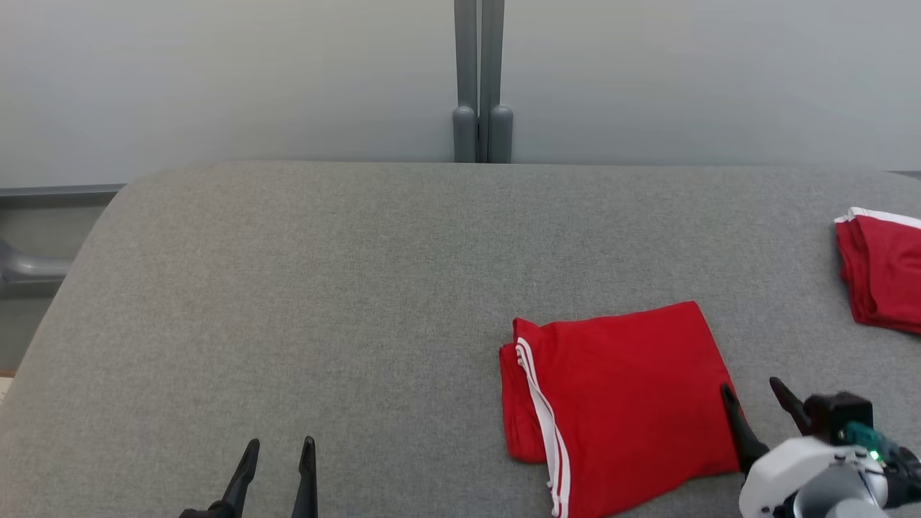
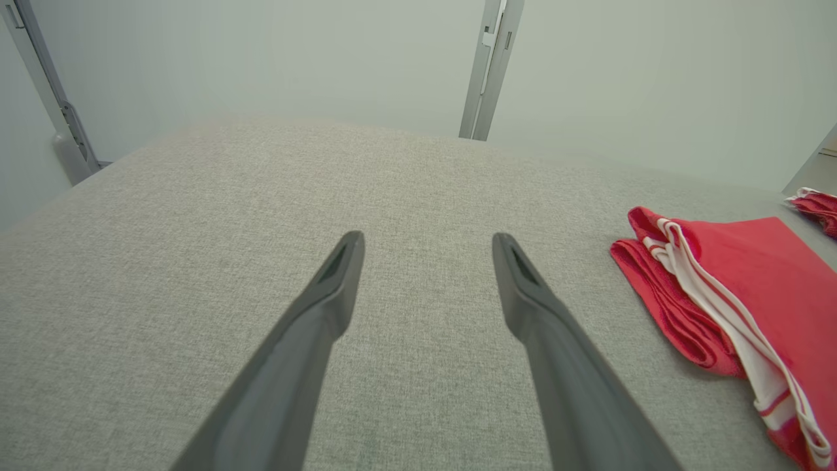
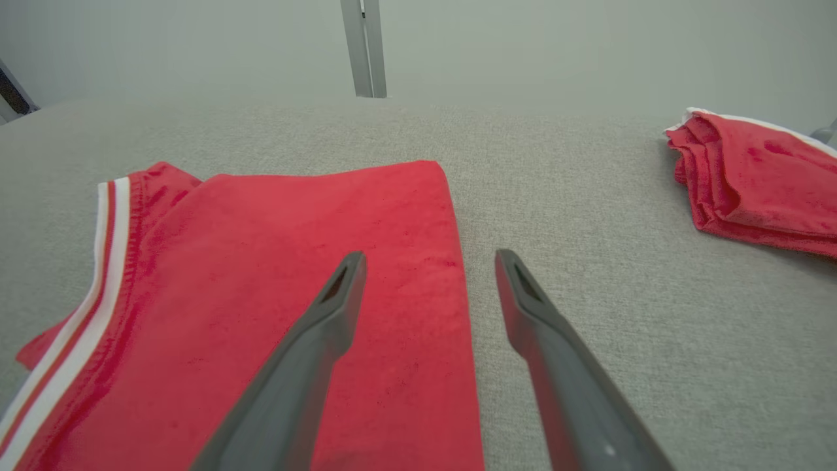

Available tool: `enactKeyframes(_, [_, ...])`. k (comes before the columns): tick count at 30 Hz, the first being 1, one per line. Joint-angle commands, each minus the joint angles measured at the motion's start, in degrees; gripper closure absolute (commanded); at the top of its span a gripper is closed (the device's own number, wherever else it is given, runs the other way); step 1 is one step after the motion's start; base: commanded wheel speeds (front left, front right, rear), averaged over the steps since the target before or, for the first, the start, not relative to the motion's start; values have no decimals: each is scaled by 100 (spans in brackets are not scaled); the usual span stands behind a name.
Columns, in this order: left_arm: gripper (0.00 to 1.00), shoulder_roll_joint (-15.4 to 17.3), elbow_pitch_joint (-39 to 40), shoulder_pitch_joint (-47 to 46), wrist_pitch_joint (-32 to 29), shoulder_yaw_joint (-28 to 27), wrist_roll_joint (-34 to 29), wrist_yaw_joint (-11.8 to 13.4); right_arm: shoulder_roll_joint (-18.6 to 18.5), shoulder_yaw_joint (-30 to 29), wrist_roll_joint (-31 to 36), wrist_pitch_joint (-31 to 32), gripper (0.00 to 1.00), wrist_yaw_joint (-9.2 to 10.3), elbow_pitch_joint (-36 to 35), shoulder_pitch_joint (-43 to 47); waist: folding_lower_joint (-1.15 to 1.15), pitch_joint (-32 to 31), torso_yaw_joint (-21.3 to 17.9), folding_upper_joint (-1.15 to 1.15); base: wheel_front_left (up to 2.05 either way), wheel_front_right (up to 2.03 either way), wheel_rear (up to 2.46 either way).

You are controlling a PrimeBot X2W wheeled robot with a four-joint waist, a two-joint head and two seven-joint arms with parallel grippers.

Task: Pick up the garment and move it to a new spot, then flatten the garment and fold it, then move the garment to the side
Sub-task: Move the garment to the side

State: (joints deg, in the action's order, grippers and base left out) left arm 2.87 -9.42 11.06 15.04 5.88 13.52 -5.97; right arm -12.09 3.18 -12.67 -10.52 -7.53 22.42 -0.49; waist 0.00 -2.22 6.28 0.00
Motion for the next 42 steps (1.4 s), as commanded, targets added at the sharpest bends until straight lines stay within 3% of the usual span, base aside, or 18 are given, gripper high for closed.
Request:
enactKeyframes(1, [0, 9, -19, -91, 16, 9, 29, -11, -115, 115, -186, 314, 0, 9, 163, -323, 0, 109, 23, 0, 0, 0, 0])
enactKeyframes(9, [0, 9, -83, -267, 16, 149, 104, -53, -583, 591, -603, 1933, 0, 9, 1058, -1415, 0, 487, 278, 0, 0, 0, 0])
enactKeyframes(15, [0, 9, -94, -462, 15, 219, 120, -65, -438, 624, -943, 2527, 0, 7, 1595, -1763, 0, 701, 488, 0, 0, 0, 0])
enactKeyframes(17, [0, 8, -87, -485, 16, 200, 124, -70, -367, 665, -1221, 2659, 100, 4, 1702, -1862, 0, 754, 495, 0, 0, 0, 0])
enactKeyframes(24, [0, 7, -45, -666, 15, 91, 43, -100, -847, 496, -1669, 2312, 100, 11, 1328, -2707, 0, 1102, 203, 0, 0, 0, 0])
enactKeyframes(35, [0, 12, 98, -1188, 15, 196, 167, -156, -1883, -976, -973, 2706, 100, 9, 1115, -3847, 0, 1996, -251, 0, 0, 0, 0])
enactKeyframes(38, [0, 11, 67, -1234, 15, 246, 135, -156, -1995, -1464, -627, 2711, 100, 9, 966, -3923, 0, 2165, -305, 0, 0, 0, 0])
enactKeyframes(42, [0, 27, 29, -1325, 15, 269, 97, -159, -1768, -2027, -180, 2626, 100, 9, 771, -4109, 0, 2392, -373, 0, 0, 0, 0])
